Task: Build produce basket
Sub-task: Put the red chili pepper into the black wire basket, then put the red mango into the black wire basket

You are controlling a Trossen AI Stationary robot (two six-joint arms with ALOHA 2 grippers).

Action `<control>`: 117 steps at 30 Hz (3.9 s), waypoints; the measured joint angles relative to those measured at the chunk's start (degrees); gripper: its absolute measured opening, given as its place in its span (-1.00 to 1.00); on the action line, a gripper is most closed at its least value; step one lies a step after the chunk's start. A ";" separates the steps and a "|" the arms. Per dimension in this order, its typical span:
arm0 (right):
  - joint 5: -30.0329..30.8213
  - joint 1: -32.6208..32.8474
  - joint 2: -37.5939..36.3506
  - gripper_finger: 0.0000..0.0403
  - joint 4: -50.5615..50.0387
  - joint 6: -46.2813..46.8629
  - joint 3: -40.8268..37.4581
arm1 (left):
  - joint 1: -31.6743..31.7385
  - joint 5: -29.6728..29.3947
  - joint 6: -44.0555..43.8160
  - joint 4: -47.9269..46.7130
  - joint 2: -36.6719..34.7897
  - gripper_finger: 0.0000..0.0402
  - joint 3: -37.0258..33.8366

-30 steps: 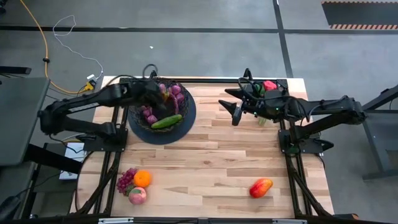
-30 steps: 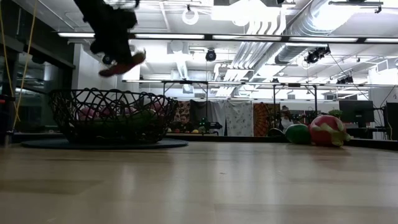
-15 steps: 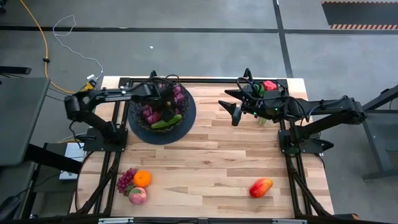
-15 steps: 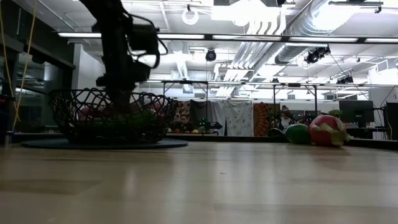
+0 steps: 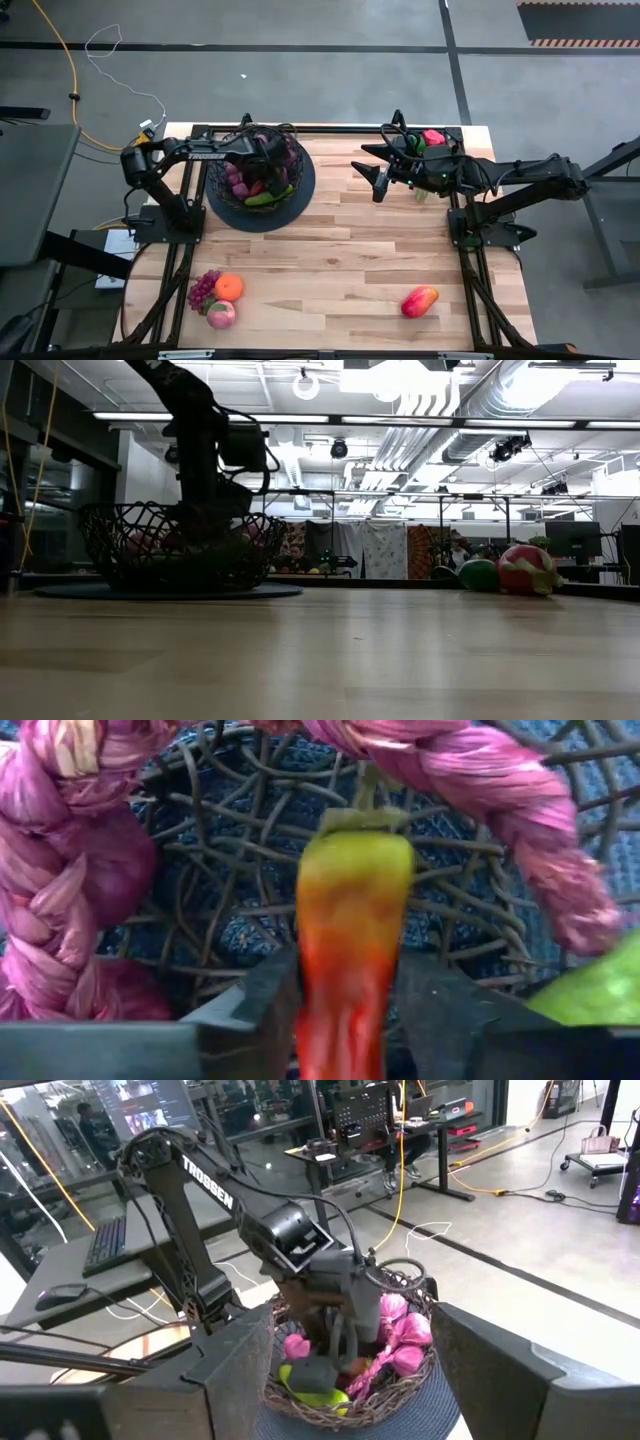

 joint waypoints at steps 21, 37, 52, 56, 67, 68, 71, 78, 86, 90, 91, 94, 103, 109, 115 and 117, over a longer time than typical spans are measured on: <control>2.47 -0.20 0.00 0.30 -0.22 -0.63 -0.02 | -0.06 6.39 -6.22 -4.07 -32.05 0.20 1.89; 2.44 -0.24 0.00 0.30 -0.39 -1.55 -0.02 | -18.87 -0.82 -4.16 47.17 -62.86 0.20 -18.86; 1.89 -0.28 -0.02 0.30 -1.24 4.86 -0.02 | -20.13 -3.75 0.45 48.08 -62.94 0.20 -20.46; -7.26 -1.33 -0.67 0.30 -10.67 18.67 -0.02 | -20.13 -3.86 0.43 48.09 -62.52 0.20 -20.46; -35.92 12.69 2.47 0.30 -49.51 64.61 -7.90 | -20.13 -4.56 0.86 49.07 -62.30 0.20 -20.44; -37.90 15.49 2.48 0.30 -48.71 69.68 -10.07 | -20.13 -4.56 0.86 49.45 -62.30 0.20 -20.44; -43.08 24.32 2.51 0.30 -42.88 84.97 -16.03 | -20.13 -4.54 0.88 50.26 -62.32 0.20 -20.41; -42.84 39.31 2.51 0.30 -22.13 112.69 -26.15 | -20.13 -4.54 0.87 50.59 -62.33 0.20 -20.41; -40.54 43.76 2.51 0.30 -23.13 118.87 -26.73 | -20.08 -4.54 0.88 50.59 -62.33 0.20 -20.41; -39.20 43.74 2.51 0.30 -24.67 117.85 -26.73 | -20.11 -4.54 0.86 50.59 -62.33 0.20 -20.41; -39.19 43.74 2.51 0.30 -24.71 117.87 -26.73 | -20.09 -4.54 0.87 50.59 -62.33 0.20 -20.41; -39.17 43.74 2.51 0.30 -24.31 118.33 -26.73 | -20.11 -4.54 0.88 50.59 -62.33 0.20 -20.41; -39.30 43.45 5.37 0.30 -23.11 118.51 -26.71 | -20.11 -4.54 0.88 50.59 -62.33 0.20 -20.41; -39.46 42.51 9.12 0.30 -18.47 118.51 -26.58 | -20.11 -4.56 0.89 50.59 -62.33 0.20 -20.41; -39.98 40.99 12.32 0.30 -18.23 117.95 -26.29 | -20.11 -5.02 0.88 50.59 -62.33 0.20 -20.41; -39.97 40.13 12.77 0.30 -19.02 117.46 -26.23 | -20.11 -5.02 0.89 50.59 -62.33 0.20 -20.41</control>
